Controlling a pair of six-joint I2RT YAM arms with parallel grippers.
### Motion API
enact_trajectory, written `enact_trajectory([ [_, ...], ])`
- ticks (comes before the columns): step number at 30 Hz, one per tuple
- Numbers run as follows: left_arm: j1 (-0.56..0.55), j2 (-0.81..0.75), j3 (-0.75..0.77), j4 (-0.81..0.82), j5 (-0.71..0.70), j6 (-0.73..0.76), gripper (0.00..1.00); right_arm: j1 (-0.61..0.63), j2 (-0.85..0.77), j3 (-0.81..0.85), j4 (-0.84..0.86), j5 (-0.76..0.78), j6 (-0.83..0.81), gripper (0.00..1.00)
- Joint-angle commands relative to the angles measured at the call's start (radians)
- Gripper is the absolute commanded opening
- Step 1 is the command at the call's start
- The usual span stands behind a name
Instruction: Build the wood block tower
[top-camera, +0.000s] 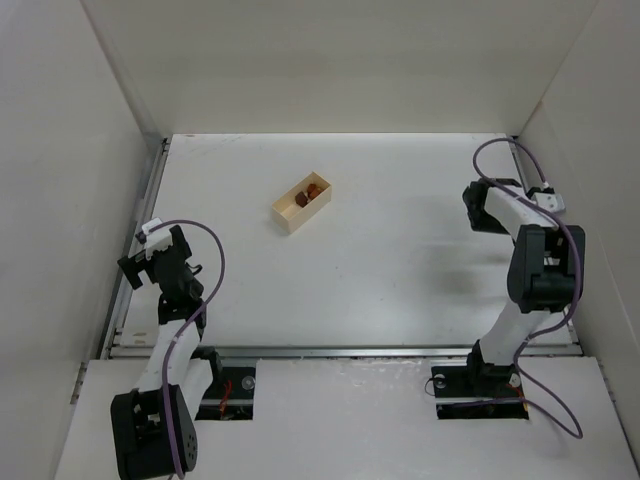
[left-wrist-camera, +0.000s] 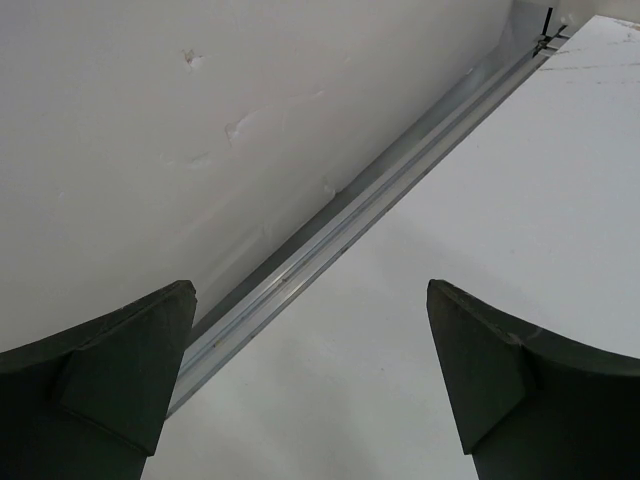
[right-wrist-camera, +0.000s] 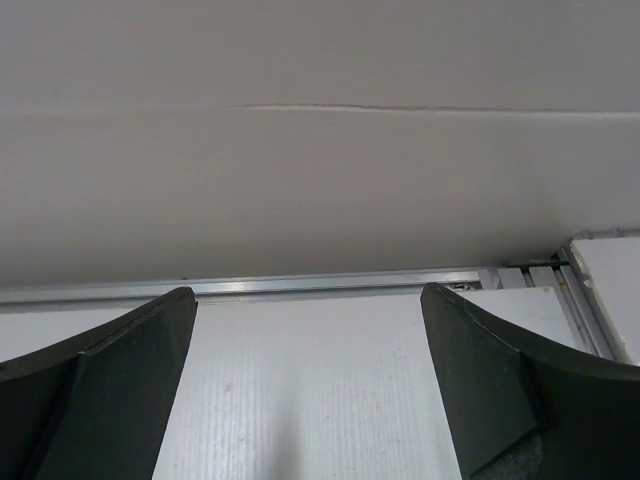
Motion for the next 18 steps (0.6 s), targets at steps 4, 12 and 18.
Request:
enact_trajectory([
  [4,0.005,-0.005,0.046,0.038,0.006,-0.018,1.00,0.028,-0.067,0.137,-0.050,0.118,-0.191,1.00],
  [12,0.005,0.038,0.467,-0.435,0.549,0.195,1.00,0.255,-0.110,0.473,-0.050,0.133,-0.293,1.00],
  [18,-0.010,0.309,0.953,-0.752,0.782,0.233,1.00,0.456,0.120,0.787,-0.050,0.187,-0.555,1.00],
])
